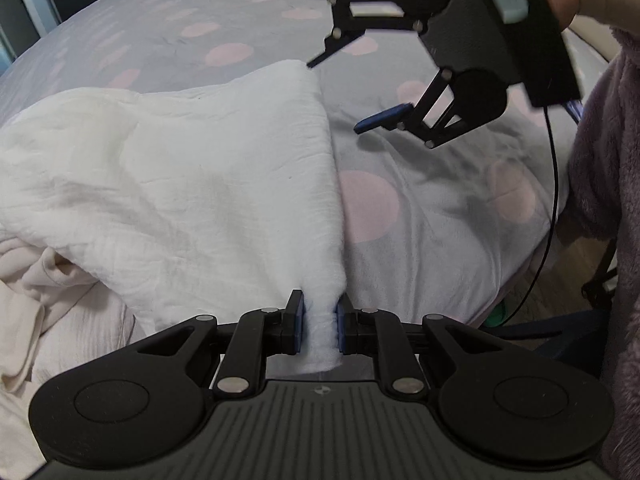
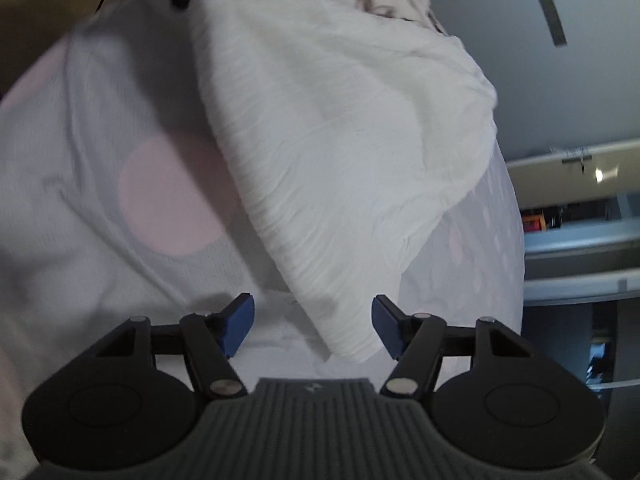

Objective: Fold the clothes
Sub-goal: 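Lift the gauze with the left gripper while the right gripper holds its other corner up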

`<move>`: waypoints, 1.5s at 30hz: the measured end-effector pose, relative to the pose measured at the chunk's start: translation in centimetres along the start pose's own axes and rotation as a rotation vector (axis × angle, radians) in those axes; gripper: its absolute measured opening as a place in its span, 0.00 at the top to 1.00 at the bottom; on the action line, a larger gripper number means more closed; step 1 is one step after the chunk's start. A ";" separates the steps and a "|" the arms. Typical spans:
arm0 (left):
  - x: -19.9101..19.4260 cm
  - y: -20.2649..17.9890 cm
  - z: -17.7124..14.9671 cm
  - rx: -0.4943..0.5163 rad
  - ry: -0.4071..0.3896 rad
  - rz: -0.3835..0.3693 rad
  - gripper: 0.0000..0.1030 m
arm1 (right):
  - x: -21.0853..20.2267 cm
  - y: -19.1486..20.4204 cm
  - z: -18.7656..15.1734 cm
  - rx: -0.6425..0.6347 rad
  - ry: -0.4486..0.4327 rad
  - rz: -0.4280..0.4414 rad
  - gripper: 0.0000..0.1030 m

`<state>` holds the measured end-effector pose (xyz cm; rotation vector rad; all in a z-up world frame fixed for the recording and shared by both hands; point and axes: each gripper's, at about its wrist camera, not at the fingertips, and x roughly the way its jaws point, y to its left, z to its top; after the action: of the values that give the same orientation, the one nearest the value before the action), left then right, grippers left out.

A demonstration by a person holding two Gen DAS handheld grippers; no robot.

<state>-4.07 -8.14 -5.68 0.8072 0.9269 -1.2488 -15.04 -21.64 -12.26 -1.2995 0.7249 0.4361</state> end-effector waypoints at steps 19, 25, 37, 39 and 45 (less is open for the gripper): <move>-3.3 2.9 -1.0 -0.168 -0.110 -0.058 0.87 | 3.7 -2.7 0.2 -0.015 -0.003 -0.063 0.87; -8.5 3.4 0.8 -0.178 -0.221 -0.023 0.88 | -0.2 -8.1 0.8 0.200 0.000 -0.159 0.90; -26.0 3.5 7.6 -0.055 -0.521 0.176 0.88 | -17.6 -18.4 1.8 0.374 -0.071 -0.429 0.91; -28.7 3.2 8.8 -0.027 -0.569 0.211 0.88 | -20.7 -19.9 1.6 0.408 -0.077 -0.437 0.91; -29.8 3.1 13.4 0.042 -0.603 0.226 0.89 | -27.3 -23.0 1.2 0.518 -0.036 -0.414 0.91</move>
<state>-1.28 -7.41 27.04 0.5004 0.3139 -1.2129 -18.75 -23.08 23.24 -0.9116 0.4758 -0.0663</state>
